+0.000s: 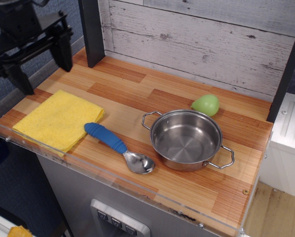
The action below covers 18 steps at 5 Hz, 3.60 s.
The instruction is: Place the yellow towel behind the blue spoon
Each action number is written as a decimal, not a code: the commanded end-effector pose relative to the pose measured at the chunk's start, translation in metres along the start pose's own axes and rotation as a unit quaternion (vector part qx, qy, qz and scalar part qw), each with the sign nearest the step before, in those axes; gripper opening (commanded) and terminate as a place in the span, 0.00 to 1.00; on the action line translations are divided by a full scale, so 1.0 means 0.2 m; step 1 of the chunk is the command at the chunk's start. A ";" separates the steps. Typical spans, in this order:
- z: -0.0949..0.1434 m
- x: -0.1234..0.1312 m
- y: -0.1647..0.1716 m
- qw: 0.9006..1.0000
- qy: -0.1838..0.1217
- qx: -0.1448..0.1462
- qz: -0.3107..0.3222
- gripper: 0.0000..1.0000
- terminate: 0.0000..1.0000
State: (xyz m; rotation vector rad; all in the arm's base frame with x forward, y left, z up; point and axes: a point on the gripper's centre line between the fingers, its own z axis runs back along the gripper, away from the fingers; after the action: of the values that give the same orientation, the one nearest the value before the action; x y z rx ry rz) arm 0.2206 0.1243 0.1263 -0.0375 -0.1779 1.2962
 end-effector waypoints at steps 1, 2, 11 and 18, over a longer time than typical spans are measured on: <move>-0.06 0.12 0.00 0.999 -0.024 0.005 -0.020 1.00 0.00; -0.15 0.17 0.01 0.999 -0.032 0.029 -0.027 1.00 0.00; -0.70 0.19 -0.10 0.995 -0.020 0.078 -0.066 1.00 0.00; -0.65 -0.21 -0.82 0.981 -0.001 0.011 -0.193 1.00 0.00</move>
State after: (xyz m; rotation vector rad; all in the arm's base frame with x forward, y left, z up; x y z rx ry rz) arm 0.3881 0.0620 0.0089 0.0286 -0.1581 0.9366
